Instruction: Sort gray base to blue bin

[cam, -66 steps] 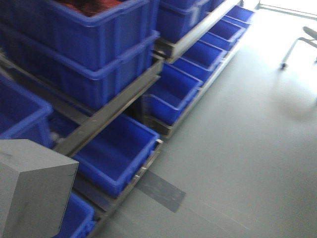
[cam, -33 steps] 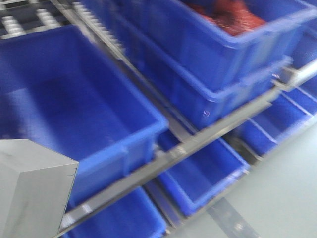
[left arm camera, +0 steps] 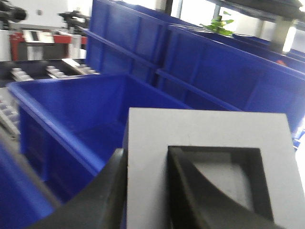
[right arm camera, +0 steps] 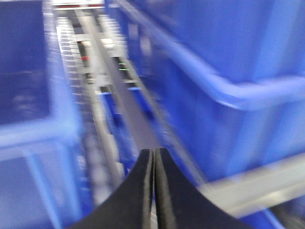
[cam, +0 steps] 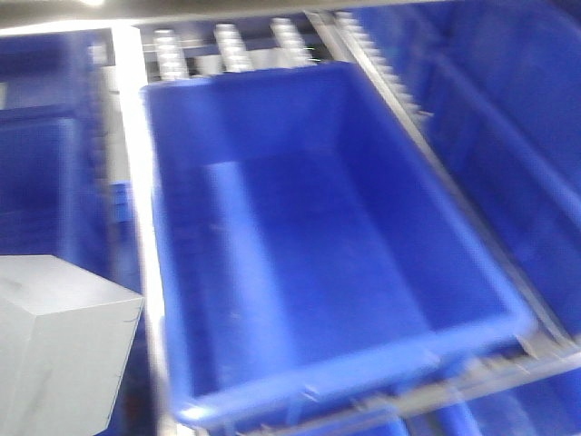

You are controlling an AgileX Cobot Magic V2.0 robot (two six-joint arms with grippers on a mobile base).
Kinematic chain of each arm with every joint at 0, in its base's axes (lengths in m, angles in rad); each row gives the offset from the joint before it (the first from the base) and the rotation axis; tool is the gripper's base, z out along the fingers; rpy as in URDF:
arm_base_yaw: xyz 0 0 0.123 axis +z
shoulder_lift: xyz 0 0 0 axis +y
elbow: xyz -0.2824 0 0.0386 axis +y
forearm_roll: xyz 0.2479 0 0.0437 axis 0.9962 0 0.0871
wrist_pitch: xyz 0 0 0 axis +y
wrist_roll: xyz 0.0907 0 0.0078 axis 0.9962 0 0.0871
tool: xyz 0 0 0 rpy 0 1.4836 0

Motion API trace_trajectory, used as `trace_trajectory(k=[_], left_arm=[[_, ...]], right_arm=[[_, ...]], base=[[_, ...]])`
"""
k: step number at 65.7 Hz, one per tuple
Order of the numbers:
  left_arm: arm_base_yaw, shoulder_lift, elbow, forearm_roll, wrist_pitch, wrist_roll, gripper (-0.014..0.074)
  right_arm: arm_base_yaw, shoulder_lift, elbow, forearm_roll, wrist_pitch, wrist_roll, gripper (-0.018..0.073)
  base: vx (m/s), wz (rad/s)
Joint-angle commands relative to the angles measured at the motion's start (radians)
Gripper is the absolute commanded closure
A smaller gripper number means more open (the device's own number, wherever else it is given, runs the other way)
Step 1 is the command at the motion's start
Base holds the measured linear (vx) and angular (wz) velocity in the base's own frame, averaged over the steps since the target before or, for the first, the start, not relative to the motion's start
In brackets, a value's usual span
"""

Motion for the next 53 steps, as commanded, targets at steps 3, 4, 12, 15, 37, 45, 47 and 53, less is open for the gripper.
trace_trajectory(k=[3,4,12,15,37,45,47,53], left_arm=[[-0.004,0.007,-0.031,0.000,-0.105,-0.007,0.0603],[-0.004,0.007,-0.031,0.000,-0.105,-0.007,0.0603],[-0.004,0.007,-0.031,0.000,-0.105,-0.007,0.0603],[-0.004,0.007,-0.031,0.000,-0.105,-0.007,0.0603],[-0.004,0.007,-0.031,0.000,-0.105,-0.007,0.0603],[-0.004,0.007,-0.031,0.000,-0.105,-0.007,0.0603],[-0.004,0.007,-0.031,0.000,-0.105,-0.007,0.0603],[-0.004,0.007,-0.031,0.000,-0.105,-0.007,0.0603]], right_arm=[[0.000,0.015,0.002,-0.007,-0.073,-0.009,0.0564],[0.000,0.015,0.002,-0.007,-0.073,-0.009,0.0564],[0.000,0.015,0.002,-0.007,-0.073,-0.009,0.0564],[0.000,0.015,0.002,-0.007,-0.073,-0.009,0.0564],[0.000,0.015,0.002,-0.007,-0.073,-0.009,0.0564],[0.000,0.015,0.002,-0.007,-0.073,-0.009,0.0564],[0.000,0.015,0.002,-0.007,-0.073,-0.009,0.0564],[0.000,0.015,0.002,-0.007,-0.073,-0.009,0.0564]], base=[[0.14,0.55],[0.14,0.54],[0.12,0.48],[0.11,0.41],[0.07,0.28],[0.04,0.17],[0.03,0.12],[0.02,0.08]])
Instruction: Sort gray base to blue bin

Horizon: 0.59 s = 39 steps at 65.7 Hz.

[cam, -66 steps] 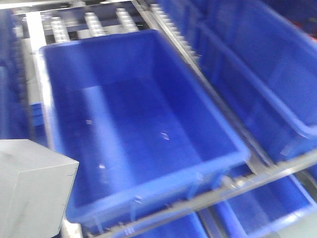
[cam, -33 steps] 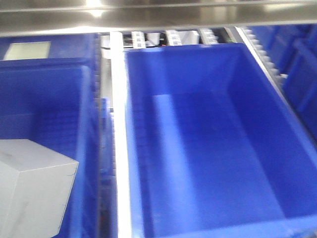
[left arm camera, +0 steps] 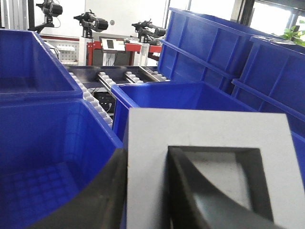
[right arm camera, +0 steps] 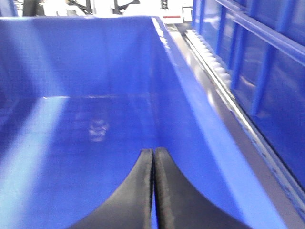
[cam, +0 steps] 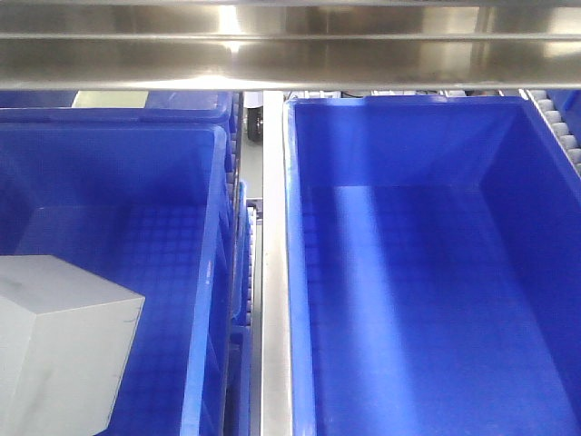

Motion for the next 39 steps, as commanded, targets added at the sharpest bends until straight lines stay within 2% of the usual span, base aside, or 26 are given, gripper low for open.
trace_trajectory(k=[1,39], left_arm=[[-0.004,0.007,-0.031,0.000,-0.105,-0.007,0.0603],[-0.004,0.007,-0.031,0.000,-0.105,-0.007,0.0603]], right_arm=[[0.000,0.015,0.006,-0.007,-0.035,-0.009,0.0564],[0.000,0.015,0.006,-0.007,-0.035,-0.009,0.0564]], base=[[0.01,0.06],[0.00,0.00]])
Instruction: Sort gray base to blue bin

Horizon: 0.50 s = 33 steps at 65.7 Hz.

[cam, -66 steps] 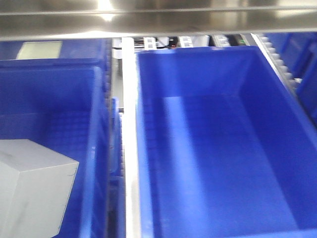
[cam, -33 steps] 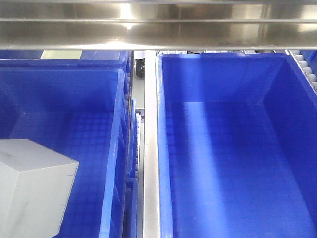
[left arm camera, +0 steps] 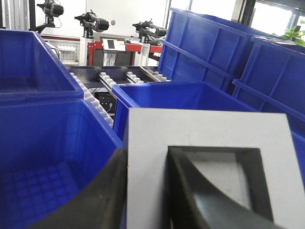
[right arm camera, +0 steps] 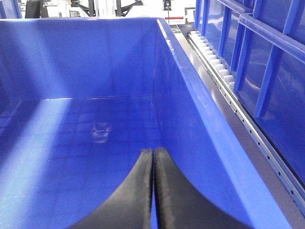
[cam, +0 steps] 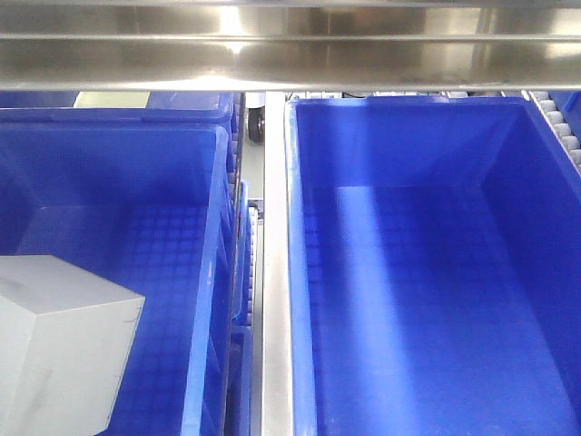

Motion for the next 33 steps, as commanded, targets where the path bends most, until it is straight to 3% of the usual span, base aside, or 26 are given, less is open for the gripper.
trace_trajectory(k=[1,33], left_arm=[[-0.004,0.007,-0.031,0.000,-0.105,-0.007,0.0603],[-0.004,0.008,-0.031,0.000,-0.156,-0.007,0.0603]], right_arm=[[0.000,0.015,0.006,-0.007,-0.035,-0.009,0.0564],[0.000,0.015,0.006,-0.007,-0.035,-0.009,0.0564]], base=[[0.00,0.00],[0.00,0.00]])
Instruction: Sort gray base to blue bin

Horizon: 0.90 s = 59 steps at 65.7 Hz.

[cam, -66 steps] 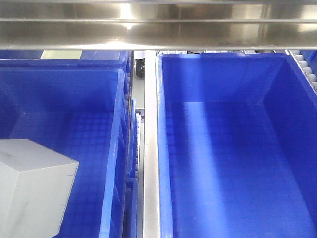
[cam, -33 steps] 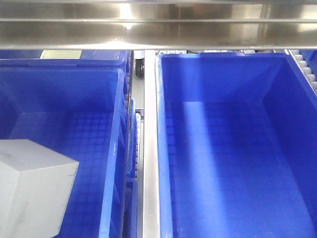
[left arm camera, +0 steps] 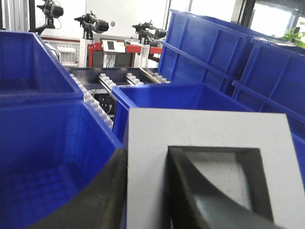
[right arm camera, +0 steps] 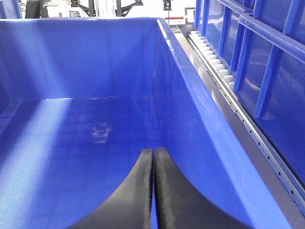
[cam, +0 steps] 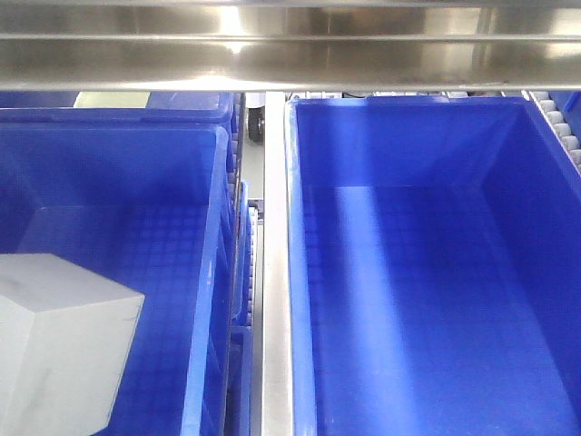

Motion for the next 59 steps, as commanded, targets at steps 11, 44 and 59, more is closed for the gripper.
trace_trajectory(k=[11,44,59], left_arm=[[-0.025,0.143,-0.031,-0.019,-0.227,-0.007,0.0603],[-0.435,0.898,-0.230,0.055,-0.849,-0.009,0.0603],[-0.474,1.268,-0.576,0.076,-0.649,-0.016,0.0603]], right_arm=[[0.000,0.015,0.006,-0.007,-0.035,-0.009,0.0564],[0.000,0.015,0.006,-0.007,-0.035,-0.009,0.0564],[0.000,0.015,0.006,-0.007,-0.035,-0.009,0.0564]], base=[[0.00,0.00],[0.00,0.00],[0.00,0.00]])
